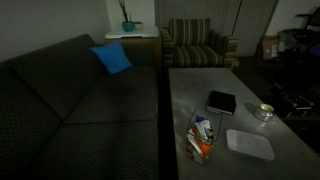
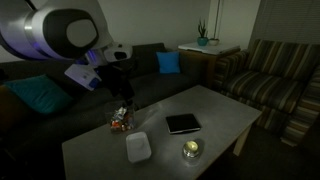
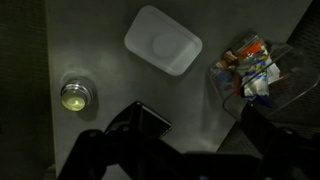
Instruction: Put the white lid on top of the clear container
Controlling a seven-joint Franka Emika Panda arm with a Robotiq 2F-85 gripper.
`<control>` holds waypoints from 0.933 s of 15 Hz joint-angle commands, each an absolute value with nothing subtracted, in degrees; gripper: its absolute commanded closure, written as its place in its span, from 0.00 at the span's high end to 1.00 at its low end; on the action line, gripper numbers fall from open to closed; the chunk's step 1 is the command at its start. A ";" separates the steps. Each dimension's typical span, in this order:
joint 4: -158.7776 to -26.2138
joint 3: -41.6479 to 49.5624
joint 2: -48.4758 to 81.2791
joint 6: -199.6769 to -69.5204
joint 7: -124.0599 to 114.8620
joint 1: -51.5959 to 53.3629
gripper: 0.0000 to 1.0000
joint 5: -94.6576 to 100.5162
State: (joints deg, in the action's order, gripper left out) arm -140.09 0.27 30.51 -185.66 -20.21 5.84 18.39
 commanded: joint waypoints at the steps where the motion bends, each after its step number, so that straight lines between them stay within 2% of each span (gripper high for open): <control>1: -139.39 -1.48 32.28 -186.01 -12.55 5.95 1.00 9.21; 7: -138.26 0.35 31.67 -185.76 -9.67 9.34 1.00 5.79; 14: -123.12 -15.57 50.20 -188.70 0.41 -6.64 1.00 8.77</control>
State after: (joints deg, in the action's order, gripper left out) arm -130.58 -9.38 40.64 -187.78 -5.43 1.00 6.57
